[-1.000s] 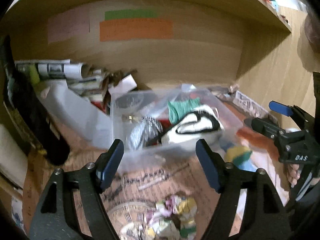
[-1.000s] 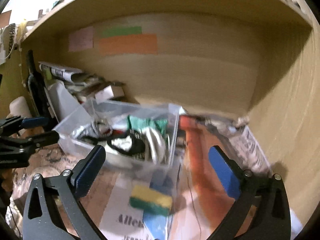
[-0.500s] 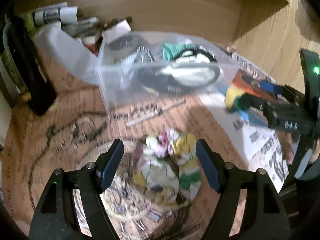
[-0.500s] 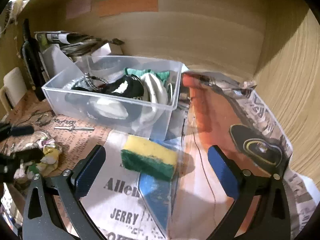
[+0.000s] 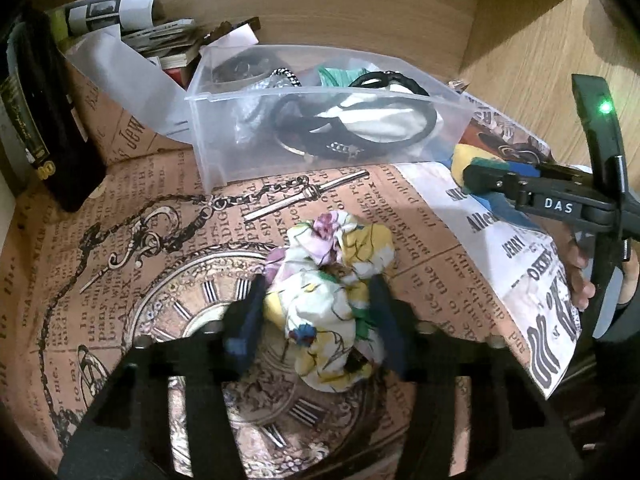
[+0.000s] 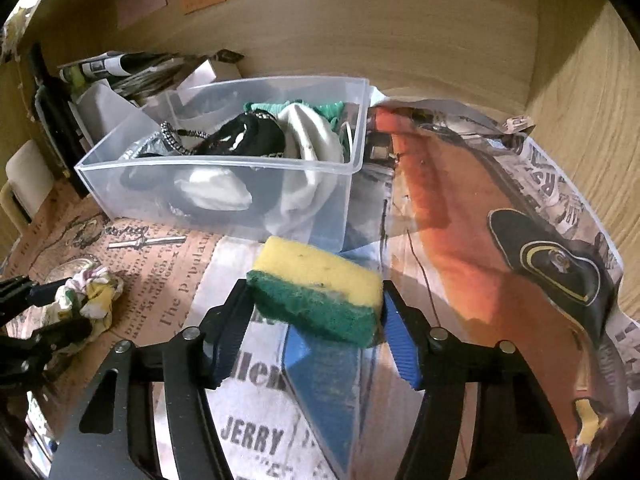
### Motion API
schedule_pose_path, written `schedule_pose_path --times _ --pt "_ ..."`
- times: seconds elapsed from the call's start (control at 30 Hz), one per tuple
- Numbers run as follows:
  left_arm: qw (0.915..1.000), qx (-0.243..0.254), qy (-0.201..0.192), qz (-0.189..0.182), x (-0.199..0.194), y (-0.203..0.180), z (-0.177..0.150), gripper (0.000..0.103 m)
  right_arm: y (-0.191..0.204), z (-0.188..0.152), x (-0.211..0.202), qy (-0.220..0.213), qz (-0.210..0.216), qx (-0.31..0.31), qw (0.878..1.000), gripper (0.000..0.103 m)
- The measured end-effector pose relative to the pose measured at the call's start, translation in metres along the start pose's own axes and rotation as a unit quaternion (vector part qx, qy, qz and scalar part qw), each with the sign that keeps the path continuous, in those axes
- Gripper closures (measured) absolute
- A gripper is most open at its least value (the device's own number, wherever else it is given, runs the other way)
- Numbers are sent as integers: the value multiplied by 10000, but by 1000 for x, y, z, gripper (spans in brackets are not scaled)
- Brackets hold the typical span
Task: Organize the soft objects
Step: 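Grasp the yellow-green sponge with the right tool while the left tool grasps the floral scrunchie, then lower the sponge and scrunchie into the clear box and open both tools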
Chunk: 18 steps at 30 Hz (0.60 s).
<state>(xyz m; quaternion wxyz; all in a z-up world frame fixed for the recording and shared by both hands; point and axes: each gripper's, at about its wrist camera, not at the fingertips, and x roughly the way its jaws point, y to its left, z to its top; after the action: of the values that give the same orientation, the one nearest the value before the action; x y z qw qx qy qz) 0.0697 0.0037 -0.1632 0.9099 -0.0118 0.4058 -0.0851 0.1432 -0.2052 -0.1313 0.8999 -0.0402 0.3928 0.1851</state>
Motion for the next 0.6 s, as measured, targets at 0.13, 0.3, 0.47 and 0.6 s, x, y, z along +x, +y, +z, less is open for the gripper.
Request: schedule_pose_path --times 0.13,0.3,0.47,0.6 --pt "10000 -2 -22 55 -1 2 5 77 2 1 -11 -159 50 -20 9999 46" --pt "9995 -39 -288 113 -13 4 18 80 11 7 -33 -494 97 -155 9986 46" --pt "9966 -128 -789 194 -34 6 42 80 18 20 -52 -857 156 -272 9958 46" --pt "9928 -247 -1159 180 -47 9 66 80 24 33 -61 -1097 227 -337 9931 46"
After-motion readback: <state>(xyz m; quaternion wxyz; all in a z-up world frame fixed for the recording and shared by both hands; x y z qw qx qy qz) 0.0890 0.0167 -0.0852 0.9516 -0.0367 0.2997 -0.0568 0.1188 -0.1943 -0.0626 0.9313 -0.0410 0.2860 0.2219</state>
